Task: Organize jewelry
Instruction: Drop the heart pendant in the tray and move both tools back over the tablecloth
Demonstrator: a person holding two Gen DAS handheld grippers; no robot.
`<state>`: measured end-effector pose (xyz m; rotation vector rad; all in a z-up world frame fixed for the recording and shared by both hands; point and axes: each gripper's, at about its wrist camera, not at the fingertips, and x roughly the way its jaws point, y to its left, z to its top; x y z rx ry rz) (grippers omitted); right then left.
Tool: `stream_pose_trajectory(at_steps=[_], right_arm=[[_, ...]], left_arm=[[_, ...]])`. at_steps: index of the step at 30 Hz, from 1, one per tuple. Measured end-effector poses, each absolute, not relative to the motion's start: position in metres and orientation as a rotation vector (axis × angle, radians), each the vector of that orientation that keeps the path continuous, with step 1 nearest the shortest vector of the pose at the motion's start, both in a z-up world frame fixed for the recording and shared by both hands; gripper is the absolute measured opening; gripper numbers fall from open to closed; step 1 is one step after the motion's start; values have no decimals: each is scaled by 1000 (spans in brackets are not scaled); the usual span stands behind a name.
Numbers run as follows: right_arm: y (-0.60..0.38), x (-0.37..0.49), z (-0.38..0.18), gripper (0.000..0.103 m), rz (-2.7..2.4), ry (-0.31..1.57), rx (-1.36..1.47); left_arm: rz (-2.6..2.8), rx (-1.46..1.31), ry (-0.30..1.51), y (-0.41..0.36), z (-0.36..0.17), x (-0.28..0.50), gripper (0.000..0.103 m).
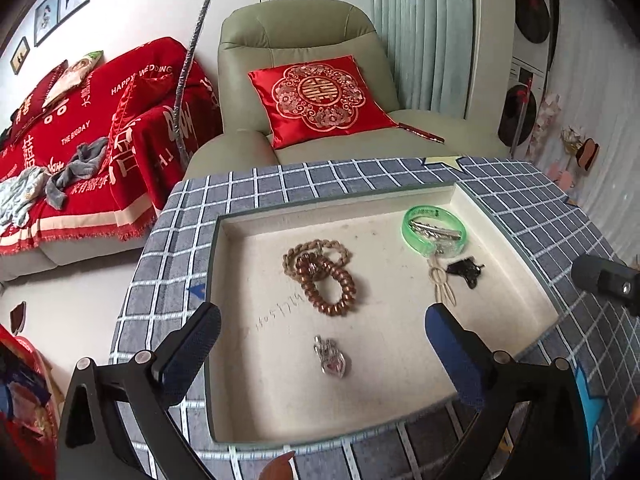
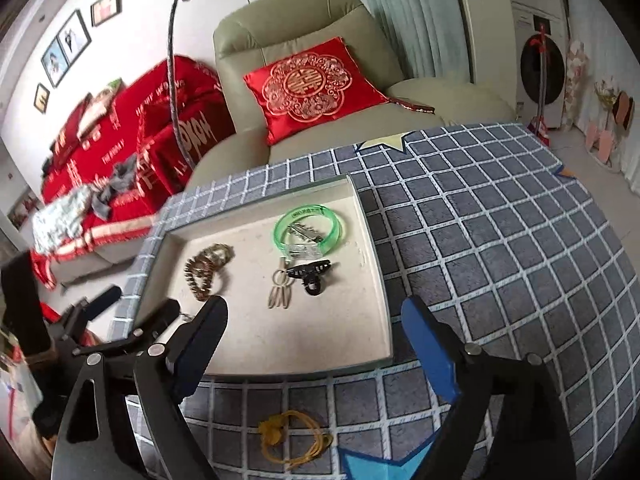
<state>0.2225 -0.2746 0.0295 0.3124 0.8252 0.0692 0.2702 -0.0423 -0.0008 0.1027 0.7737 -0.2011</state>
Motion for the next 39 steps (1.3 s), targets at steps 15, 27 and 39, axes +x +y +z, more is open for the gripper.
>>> stream_pose_trajectory(at_steps=[15,27,39], right_arm=[[-276,174,-3,91,107,1008,355],[-278,142,-28,91,78,1077,340],[-262,146,-35,91,91,1099,269]], left_arm=[[-224,135,839,-30,-8,195,103],[-291,119,951,-26,-35,145,103],[-308,131,1000,-40,-48,118,103]])
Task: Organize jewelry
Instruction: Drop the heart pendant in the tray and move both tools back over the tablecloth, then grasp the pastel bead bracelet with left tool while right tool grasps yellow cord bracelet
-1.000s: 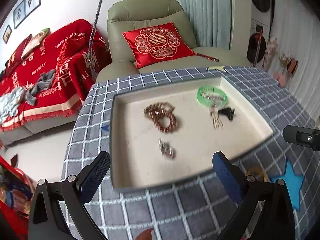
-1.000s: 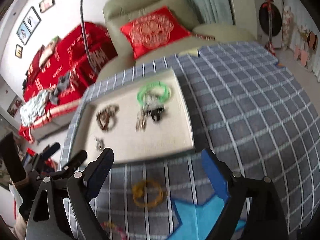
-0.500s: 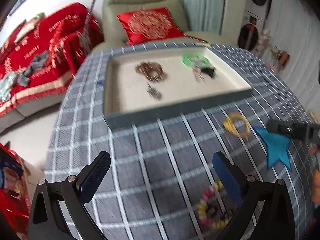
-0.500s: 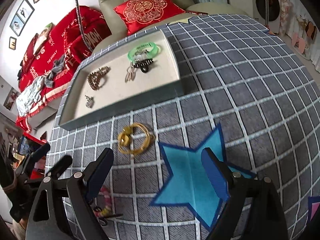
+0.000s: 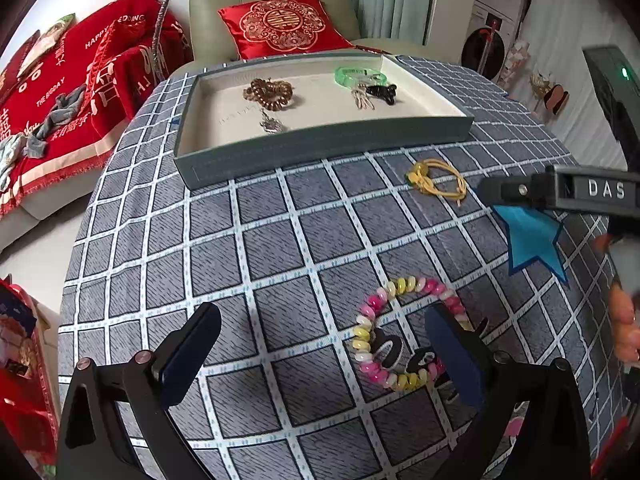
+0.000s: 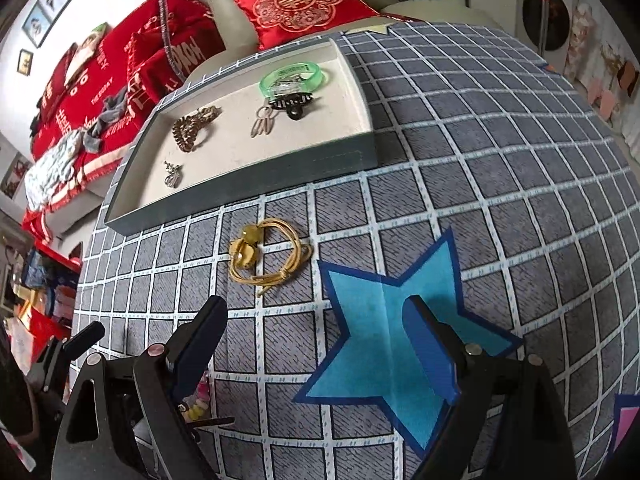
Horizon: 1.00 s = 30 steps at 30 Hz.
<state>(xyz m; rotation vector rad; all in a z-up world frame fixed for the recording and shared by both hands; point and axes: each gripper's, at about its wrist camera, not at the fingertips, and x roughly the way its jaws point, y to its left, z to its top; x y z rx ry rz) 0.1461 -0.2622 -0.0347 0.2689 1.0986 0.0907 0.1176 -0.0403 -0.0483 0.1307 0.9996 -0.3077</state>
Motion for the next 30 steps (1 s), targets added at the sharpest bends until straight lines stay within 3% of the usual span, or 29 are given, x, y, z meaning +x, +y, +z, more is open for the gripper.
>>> stream_pose_trajectory(at_steps=[15,22,24,27,29,30], right_arm=[[-219,183,-44,91,141,1107,109],[-199,189,-51,90,123,1096,-26],[-195,187,-53,87,109,1089,-77],[-192,183,-51,75,120,1070,-81],[-192,181,-48,57,120,1064,-78],[-193,181,-47,54,119,1063,-75]], left_arm=[[-290,146,1018,-48,-58,115,103],[-310,167,1018,-55,-59,112,98],[-326,177,1009,-58,-57,109,89],[-353,192,1004,-63,-55,106,78],[-369,198,1006,-66,-54,104,72],[-377,201,1006,-67,-54,103,68]])
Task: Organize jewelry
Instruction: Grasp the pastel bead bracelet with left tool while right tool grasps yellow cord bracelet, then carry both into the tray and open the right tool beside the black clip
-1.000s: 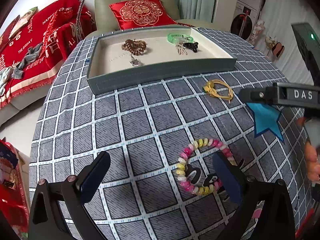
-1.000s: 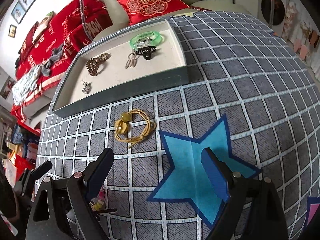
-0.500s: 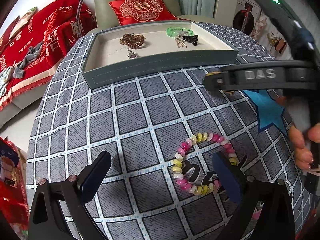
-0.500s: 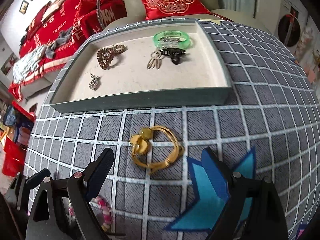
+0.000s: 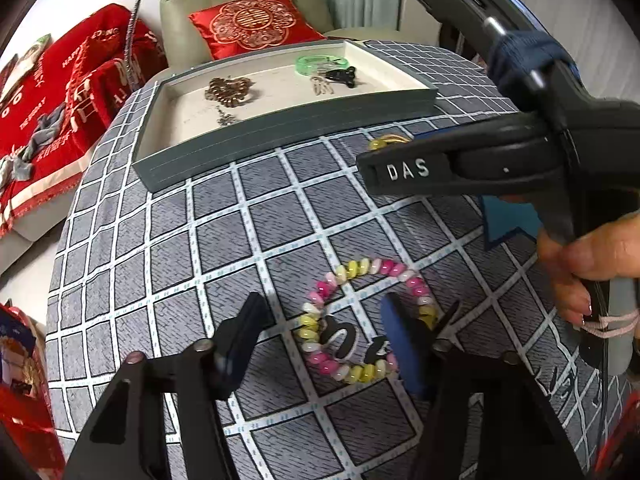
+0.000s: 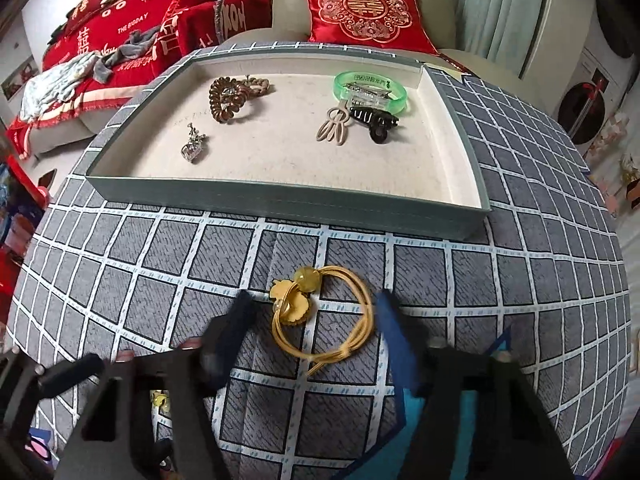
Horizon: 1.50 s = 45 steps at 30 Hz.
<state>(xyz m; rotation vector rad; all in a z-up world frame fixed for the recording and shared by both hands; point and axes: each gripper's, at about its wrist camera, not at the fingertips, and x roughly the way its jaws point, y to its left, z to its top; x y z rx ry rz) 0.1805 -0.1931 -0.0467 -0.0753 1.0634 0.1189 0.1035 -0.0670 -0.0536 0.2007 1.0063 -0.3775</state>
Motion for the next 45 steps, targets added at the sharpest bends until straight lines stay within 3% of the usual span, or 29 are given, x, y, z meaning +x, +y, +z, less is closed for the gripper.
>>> stream_pose_trajectory(at_steps=[2,4,6,8,45], right_arm=[[-194,180,-45,44,119,1066,-71],[-195,180,-45,40,119,1070,-70],[-196,180,-44,29,113,1073,-66],[-196,179,-43,19,104,1077,-59],[-263,139,7,19,117,1010,281]], left_arm=[[-393,208,1006,-69,-52,102,58],[-408,224,1003,-75,-51,98,43],[-418,236,999,-78,-50,96,24],[-421,234,997,-79,-50,95,24],[-387,8,833,-20,25,143,24]])
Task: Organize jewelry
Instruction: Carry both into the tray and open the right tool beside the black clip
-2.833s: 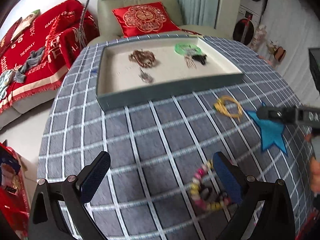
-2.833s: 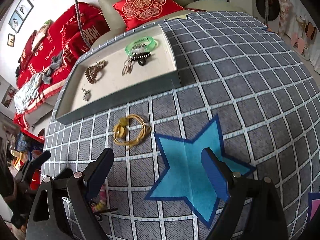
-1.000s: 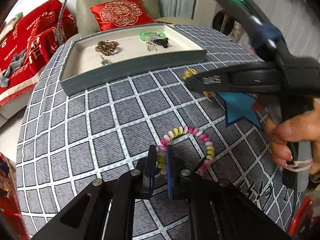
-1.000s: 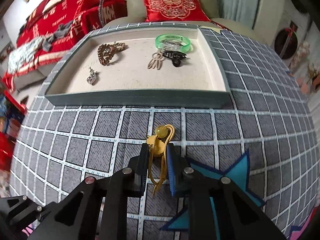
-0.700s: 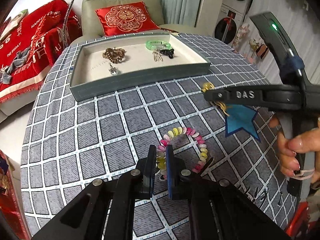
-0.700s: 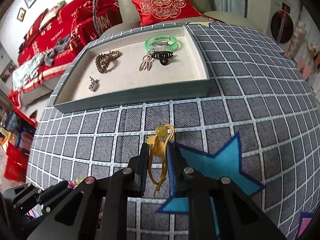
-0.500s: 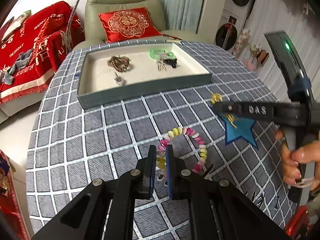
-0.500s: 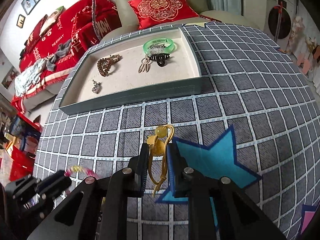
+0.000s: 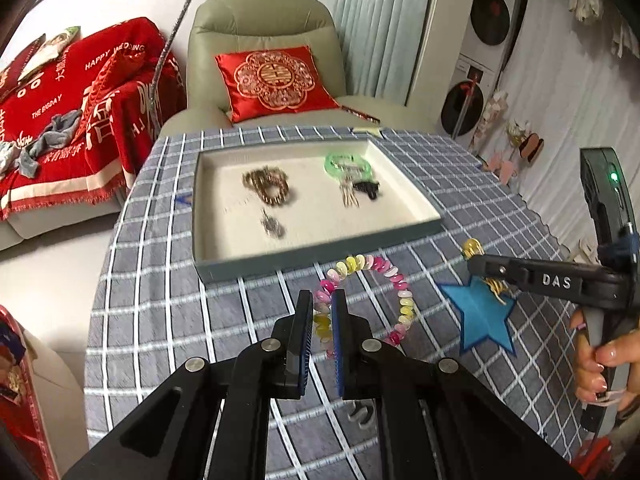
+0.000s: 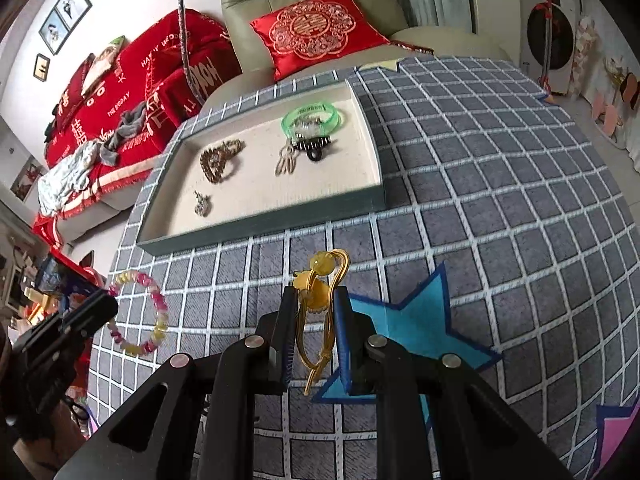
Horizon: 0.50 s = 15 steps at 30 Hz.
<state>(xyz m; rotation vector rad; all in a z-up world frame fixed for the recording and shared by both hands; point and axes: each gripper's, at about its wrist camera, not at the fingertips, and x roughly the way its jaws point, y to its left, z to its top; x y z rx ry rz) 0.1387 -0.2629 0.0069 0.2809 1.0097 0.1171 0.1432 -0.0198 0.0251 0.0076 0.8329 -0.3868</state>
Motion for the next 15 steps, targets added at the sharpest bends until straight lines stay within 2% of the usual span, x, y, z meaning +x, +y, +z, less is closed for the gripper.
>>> stream_pose_trajectory(at_steps=[15], right_arm=[[-250,177,38,19,141,952,235]], left_arm=[[-369,-41,827,-14,30,195,24]])
